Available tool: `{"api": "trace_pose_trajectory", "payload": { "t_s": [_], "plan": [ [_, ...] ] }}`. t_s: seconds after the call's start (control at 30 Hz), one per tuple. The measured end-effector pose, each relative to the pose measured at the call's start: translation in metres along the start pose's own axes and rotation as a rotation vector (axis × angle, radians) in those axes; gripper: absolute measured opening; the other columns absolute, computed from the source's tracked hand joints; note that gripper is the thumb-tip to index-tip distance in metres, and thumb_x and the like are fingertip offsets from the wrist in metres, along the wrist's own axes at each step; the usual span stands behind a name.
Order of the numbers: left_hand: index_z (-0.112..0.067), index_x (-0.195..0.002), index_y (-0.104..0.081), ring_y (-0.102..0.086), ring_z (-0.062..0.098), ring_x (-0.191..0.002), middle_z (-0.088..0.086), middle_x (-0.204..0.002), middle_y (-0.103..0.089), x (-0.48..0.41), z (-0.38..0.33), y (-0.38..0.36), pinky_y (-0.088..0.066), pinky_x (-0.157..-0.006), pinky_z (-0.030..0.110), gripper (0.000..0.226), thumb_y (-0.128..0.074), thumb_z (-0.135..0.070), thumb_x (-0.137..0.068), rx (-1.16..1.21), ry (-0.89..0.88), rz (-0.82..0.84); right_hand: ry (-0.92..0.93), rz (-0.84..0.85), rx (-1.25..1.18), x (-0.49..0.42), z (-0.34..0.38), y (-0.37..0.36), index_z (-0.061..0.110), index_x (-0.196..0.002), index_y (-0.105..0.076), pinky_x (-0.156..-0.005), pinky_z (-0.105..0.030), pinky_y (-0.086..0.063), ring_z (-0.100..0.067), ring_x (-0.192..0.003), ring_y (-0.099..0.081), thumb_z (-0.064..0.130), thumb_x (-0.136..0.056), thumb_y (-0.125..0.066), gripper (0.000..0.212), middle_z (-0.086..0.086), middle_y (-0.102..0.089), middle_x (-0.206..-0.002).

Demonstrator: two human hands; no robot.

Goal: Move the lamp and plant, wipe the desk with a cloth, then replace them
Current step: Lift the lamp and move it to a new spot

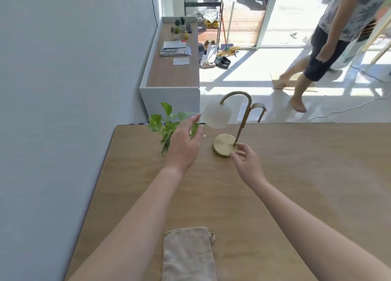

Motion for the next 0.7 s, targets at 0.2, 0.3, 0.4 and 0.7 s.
{"api": "trace_pose_trajectory", "payload": {
  "t_s": [0.2,0.3,0.4,0.7],
  "plan": [
    [-0.025,-0.151,-0.059,-0.054,0.002,-0.136,-0.012,-0.148,-0.063,-0.057,-0.041,-0.033,-0.046,-0.116,0.033,0.044,-0.061,-0.038,-0.108,-0.027,-0.070,0.036,-0.051,-0.007,-0.042,-0.050,0.000,0.009,0.019,-0.158,-0.044,-0.115,-0.043,-0.047,-0.020,-0.140,-0.054,0.033,-0.102,-0.070,0.064,-0.001,-0.052,-0.157],
    [-0.024,-0.150,-0.060,-0.054,0.003,-0.136,-0.010,-0.148,-0.064,-0.078,-0.054,-0.046,-0.044,-0.115,0.027,0.045,-0.062,-0.038,-0.107,-0.076,-0.104,0.063,-0.096,0.017,-0.056,-0.071,-0.008,0.009,0.020,-0.162,-0.038,-0.112,-0.040,-0.046,-0.022,-0.143,-0.052,0.035,-0.104,-0.067,0.067,-0.002,-0.046,-0.162],
    [-0.020,-0.148,-0.063,-0.057,0.004,-0.134,-0.006,-0.145,-0.066,-0.091,-0.064,-0.055,-0.043,-0.113,0.022,0.044,-0.065,-0.035,-0.107,-0.110,-0.154,0.074,-0.105,0.029,-0.024,-0.089,-0.016,0.009,0.019,-0.161,-0.041,-0.109,-0.037,-0.045,-0.019,-0.140,-0.053,0.038,-0.105,-0.065,0.064,0.000,-0.049,-0.161],
    [-0.019,-0.125,-0.079,-0.071,0.003,-0.102,-0.008,-0.115,-0.080,-0.111,-0.075,-0.069,-0.058,-0.093,0.025,0.029,-0.075,-0.032,-0.100,-0.135,-0.236,0.010,-0.104,0.067,0.001,-0.108,-0.031,0.000,0.015,-0.147,-0.062,-0.109,-0.040,-0.053,-0.016,-0.130,-0.063,0.038,-0.106,-0.064,0.046,0.000,-0.069,-0.137]
  ]
}}
Point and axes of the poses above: each hand's wrist, its own x-axis away from the middle knuckle, its own y-axis out of the back of the hand, z = x × y, the point moved 8 cm from there along -x, towards the middle knuckle
